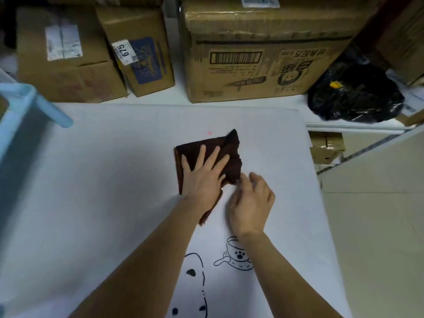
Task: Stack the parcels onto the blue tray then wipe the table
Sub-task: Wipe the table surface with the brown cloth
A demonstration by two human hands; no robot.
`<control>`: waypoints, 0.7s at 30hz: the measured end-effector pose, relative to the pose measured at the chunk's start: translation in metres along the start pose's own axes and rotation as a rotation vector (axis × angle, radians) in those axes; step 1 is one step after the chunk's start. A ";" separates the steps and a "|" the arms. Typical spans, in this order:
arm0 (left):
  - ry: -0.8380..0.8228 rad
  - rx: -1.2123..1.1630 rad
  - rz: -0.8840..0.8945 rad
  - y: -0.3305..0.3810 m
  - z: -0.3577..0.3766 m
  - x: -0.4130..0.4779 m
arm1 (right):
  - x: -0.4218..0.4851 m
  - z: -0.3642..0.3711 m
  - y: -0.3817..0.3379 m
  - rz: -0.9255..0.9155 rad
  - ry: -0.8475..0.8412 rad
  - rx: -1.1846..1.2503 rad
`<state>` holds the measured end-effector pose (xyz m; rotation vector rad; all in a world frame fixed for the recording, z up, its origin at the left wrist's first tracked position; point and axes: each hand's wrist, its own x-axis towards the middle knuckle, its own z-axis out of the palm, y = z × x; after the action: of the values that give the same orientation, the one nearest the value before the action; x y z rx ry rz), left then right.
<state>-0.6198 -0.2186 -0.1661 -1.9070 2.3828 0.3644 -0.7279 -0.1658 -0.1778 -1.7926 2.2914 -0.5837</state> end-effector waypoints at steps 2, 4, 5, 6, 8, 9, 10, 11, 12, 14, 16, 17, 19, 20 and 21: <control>0.065 -0.025 -0.216 -0.055 -0.007 0.010 | -0.003 0.003 -0.004 0.014 -0.039 -0.048; 0.131 -0.138 -0.583 -0.108 -0.015 0.009 | -0.001 0.002 -0.002 0.052 -0.031 -0.077; 0.148 -0.192 -0.757 -0.128 -0.018 -0.001 | -0.002 0.003 -0.005 0.066 -0.031 -0.081; 0.151 -0.219 -0.850 -0.134 -0.020 -0.012 | -0.004 0.005 -0.010 0.077 -0.037 -0.082; 0.139 -0.157 -0.727 -0.119 -0.013 -0.032 | -0.008 0.008 -0.020 0.038 -0.035 -0.048; 0.124 -0.125 -0.580 -0.110 -0.008 -0.043 | -0.011 0.010 -0.028 -0.021 -0.026 -0.014; 0.099 -0.094 -0.459 -0.109 -0.005 -0.055 | -0.015 0.014 -0.038 -0.092 -0.022 0.014; 0.080 -0.060 -0.392 -0.117 -0.002 -0.063 | -0.019 0.017 -0.045 -0.157 -0.023 0.027; 0.060 -0.040 -0.407 -0.135 -0.002 -0.071 | -0.023 0.020 -0.052 -0.204 -0.028 0.032; 0.053 -0.095 -0.653 -0.173 -0.003 -0.096 | -0.030 0.024 -0.062 -0.236 -0.041 0.039; 0.106 -0.205 -0.907 -0.192 0.001 -0.124 | -0.038 0.026 -0.066 -0.225 -0.052 0.045; 0.124 -0.250 -0.999 -0.188 0.002 -0.137 | -0.043 0.026 -0.068 -0.223 -0.054 0.042; 0.117 -0.252 -1.065 -0.154 0.011 -0.154 | -0.052 0.026 -0.072 -0.207 -0.056 0.034; 0.111 -0.243 -1.007 -0.130 0.015 -0.164 | -0.056 0.025 -0.074 -0.204 -0.069 0.038; 0.108 -0.236 -0.885 -0.107 0.019 -0.176 | -0.062 0.023 -0.078 -0.205 -0.081 0.043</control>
<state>-0.4775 -0.0679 -0.1645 -2.8707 1.3370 0.4719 -0.6338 -0.1268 -0.1737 -2.0064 2.0421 -0.5757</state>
